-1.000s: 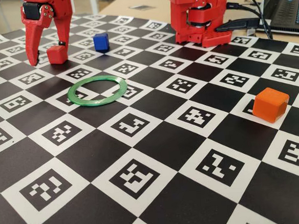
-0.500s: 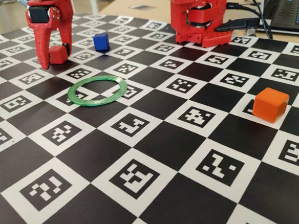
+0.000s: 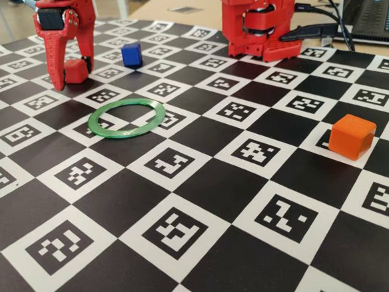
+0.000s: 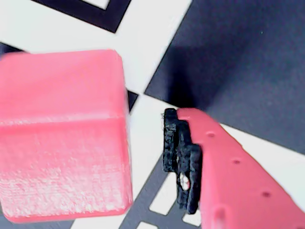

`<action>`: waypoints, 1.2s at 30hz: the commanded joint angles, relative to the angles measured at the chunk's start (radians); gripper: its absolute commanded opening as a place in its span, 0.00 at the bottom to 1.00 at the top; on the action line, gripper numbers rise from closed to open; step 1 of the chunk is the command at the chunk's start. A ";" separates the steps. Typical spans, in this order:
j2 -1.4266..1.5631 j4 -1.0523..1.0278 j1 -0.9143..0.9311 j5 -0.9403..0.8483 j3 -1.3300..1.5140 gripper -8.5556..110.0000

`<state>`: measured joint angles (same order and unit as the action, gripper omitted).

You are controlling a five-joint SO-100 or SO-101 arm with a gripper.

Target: Grab the red cube then put it in the green circle then put the blue cube on top and finally the orange cube on top

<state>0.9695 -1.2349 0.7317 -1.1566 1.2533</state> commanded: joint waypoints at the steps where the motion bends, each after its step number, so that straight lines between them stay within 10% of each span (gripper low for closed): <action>1: 0.015 0.021 -0.006 0.006 -0.069 0.44; 15: 0.014 0.015 -0.012 0.018 -0.087 0.43; 25: 0.025 0.015 -0.015 0.040 -0.091 0.17; 36: 0.081 -0.101 -0.026 0.058 -0.155 0.12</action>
<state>0.9572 -1.3039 0.7179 -1.1091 1.1919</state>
